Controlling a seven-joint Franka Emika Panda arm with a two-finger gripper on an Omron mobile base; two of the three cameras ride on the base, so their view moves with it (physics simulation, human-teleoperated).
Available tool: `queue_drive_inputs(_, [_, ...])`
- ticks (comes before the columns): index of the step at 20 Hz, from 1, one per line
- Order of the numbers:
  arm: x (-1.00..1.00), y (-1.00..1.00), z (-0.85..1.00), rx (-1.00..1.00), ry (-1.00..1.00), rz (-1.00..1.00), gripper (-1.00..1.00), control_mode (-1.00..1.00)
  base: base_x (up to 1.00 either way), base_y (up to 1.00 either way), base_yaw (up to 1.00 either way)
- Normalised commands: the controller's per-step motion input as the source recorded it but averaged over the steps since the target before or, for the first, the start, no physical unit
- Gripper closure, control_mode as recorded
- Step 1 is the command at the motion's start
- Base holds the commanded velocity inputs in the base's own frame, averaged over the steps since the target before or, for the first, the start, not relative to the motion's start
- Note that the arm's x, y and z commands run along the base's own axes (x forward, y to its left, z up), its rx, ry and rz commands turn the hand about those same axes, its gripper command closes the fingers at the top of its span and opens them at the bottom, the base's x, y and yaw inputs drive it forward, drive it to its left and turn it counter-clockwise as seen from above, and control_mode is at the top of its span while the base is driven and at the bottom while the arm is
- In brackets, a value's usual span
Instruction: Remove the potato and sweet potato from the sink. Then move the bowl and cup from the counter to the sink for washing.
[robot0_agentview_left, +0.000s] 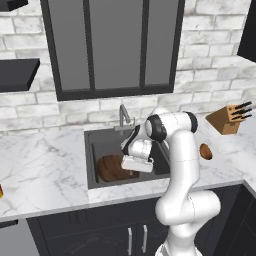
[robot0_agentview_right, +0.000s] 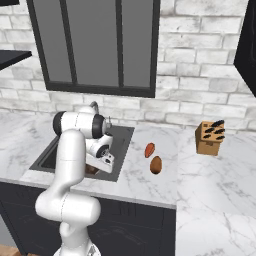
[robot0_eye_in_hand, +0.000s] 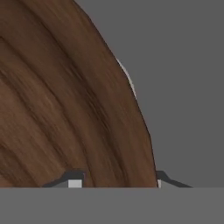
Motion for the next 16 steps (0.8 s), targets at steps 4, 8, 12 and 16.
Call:
queue_drive_inputs(4, [-0.02,0.00,0.12,0.00,0.00,0.00,-1.00,-1.00,0.00,0.00,0.00])
queue_drive_inputs(8, [-0.08,0.00,0.22,0.00,0.00,0.01,-1.00,-1.00,0.00,0.00,0.00])
queue_drive_inputs(12, [-0.13,-0.01,0.31,0.00,-0.04,0.01,-1.00,-1.00,0.00,0.00,0.00])
queue_drive_inputs(16, [-0.12,0.00,0.34,0.00,-0.06,0.03,-1.00,-1.00,0.00,0.00,0.00])
